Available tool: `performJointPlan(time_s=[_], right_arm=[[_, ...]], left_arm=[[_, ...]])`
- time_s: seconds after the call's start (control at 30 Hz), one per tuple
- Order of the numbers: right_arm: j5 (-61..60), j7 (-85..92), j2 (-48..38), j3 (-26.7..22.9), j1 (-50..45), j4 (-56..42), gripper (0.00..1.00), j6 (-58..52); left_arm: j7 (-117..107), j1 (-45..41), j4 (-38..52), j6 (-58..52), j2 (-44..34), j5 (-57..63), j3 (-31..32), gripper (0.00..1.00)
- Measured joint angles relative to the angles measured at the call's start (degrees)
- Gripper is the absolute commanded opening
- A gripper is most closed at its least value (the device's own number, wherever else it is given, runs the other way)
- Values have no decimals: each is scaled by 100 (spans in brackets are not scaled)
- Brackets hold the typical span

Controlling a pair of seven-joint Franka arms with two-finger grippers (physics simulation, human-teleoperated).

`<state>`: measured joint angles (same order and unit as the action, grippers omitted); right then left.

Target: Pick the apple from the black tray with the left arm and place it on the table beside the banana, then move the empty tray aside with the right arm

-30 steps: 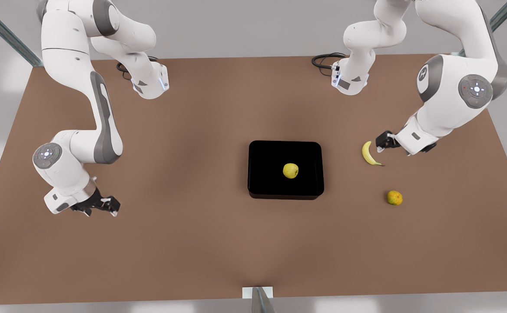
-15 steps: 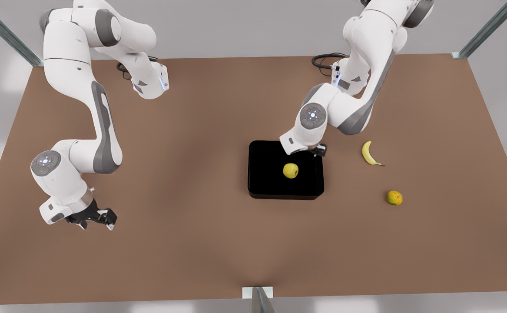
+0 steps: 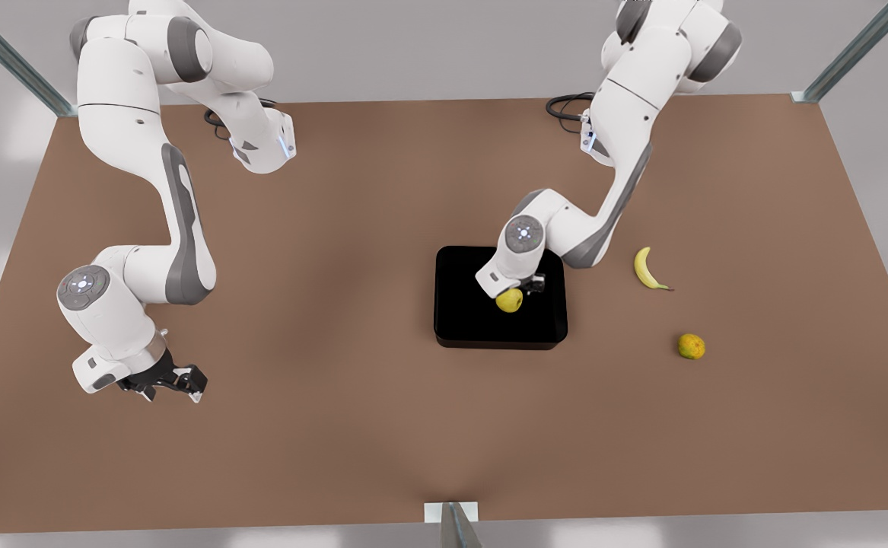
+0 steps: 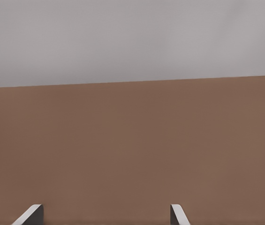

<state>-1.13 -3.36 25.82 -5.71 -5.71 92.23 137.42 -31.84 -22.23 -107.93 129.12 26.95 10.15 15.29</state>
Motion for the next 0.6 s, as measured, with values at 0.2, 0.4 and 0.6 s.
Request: performJointPlan(time_s=[0.2,0.4,0.6], right_arm=[[0,-10,0,0,6,-4,100,-1],[0,-18,0,0,1,0,100,-2],[0,-23,0,0,9,0,100,-2]], left_arm=[[-413,8,2,393,327,357,0,100],[-714,-4,-183,688,396,805,0,100],[-930,5,-290,946,545,1110,-2,100]])
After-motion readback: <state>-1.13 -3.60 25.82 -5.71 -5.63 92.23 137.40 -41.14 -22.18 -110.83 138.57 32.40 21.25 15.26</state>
